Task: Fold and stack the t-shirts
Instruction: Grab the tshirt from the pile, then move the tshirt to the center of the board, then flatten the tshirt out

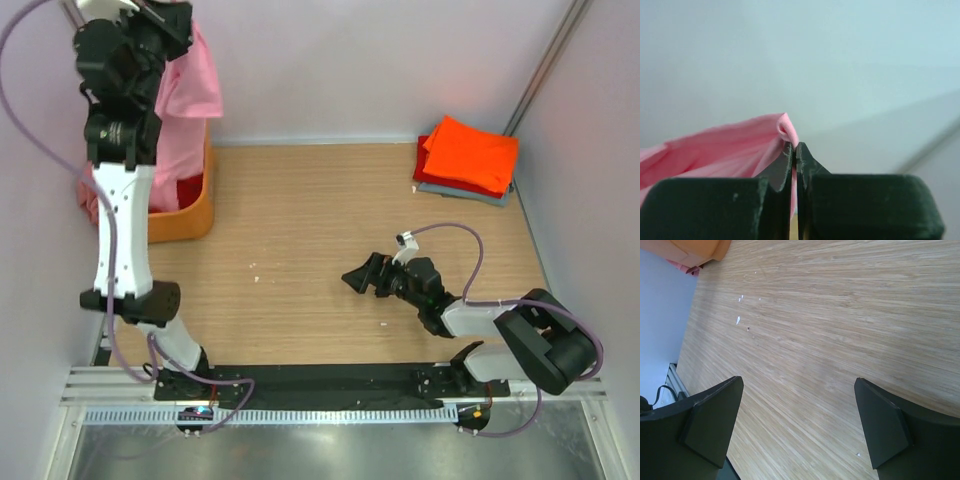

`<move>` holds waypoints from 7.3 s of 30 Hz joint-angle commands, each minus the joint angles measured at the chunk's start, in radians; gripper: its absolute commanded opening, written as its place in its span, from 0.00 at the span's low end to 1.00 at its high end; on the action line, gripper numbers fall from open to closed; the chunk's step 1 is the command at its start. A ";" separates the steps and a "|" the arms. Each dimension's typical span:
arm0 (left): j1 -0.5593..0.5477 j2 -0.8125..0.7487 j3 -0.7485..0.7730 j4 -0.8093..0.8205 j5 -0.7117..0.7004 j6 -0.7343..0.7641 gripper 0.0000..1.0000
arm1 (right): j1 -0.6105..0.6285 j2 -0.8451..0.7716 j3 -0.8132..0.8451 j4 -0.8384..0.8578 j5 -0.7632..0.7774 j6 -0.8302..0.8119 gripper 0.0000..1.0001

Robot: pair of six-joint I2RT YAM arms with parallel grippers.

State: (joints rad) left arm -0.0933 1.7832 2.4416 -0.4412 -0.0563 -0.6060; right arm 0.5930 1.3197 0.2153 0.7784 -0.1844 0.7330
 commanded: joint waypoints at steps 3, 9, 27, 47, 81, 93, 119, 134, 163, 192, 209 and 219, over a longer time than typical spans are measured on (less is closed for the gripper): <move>-0.075 -0.210 -0.031 0.187 0.234 -0.026 0.00 | 0.004 -0.068 -0.034 0.088 0.057 -0.007 1.00; -0.075 -0.424 -0.550 0.057 0.254 -0.034 0.55 | 0.004 -0.424 -0.050 -0.193 0.130 -0.006 0.97; -0.100 -0.749 -1.208 -0.399 0.169 0.153 1.00 | 0.124 -0.464 0.512 -1.075 0.286 -0.150 1.00; -0.100 -1.277 -1.514 -0.447 -0.123 0.032 1.00 | 0.696 0.703 1.345 -1.196 0.523 -0.205 1.00; -0.100 -1.026 -1.622 -0.268 -0.019 -0.074 0.92 | 0.004 -0.197 0.699 -1.518 0.626 0.026 1.00; -0.250 -0.605 -1.655 0.056 0.030 -0.188 0.64 | 0.188 -0.128 0.538 -1.301 0.500 0.137 1.00; -0.338 -0.309 -1.879 0.604 0.035 -0.317 0.10 | 0.186 -0.232 0.481 -1.406 0.552 0.127 1.00; -0.376 -0.689 -1.739 0.059 -0.168 -0.270 0.06 | 0.186 -0.341 0.283 -1.273 0.456 0.250 0.98; -0.376 -1.048 -1.326 -0.455 -0.385 -0.190 0.01 | 0.037 -0.312 0.364 -1.251 0.562 0.132 0.80; -0.376 -1.111 -1.521 -0.478 -0.369 -0.207 0.03 | 0.369 -0.270 0.127 -1.027 0.391 0.511 0.55; -0.376 -1.075 -1.211 -0.521 -0.416 0.015 0.00 | 0.367 -0.477 0.707 -1.491 0.854 0.235 0.01; -0.376 -0.956 -0.744 -0.499 -0.217 0.324 0.00 | 0.366 -0.591 1.278 -1.452 0.795 -0.246 0.01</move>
State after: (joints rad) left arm -0.4667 0.8078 1.6123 -0.9771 -0.3740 -0.4274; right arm 0.9550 0.7361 1.4025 -0.6716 0.6106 0.7002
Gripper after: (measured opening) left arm 0.017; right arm 0.034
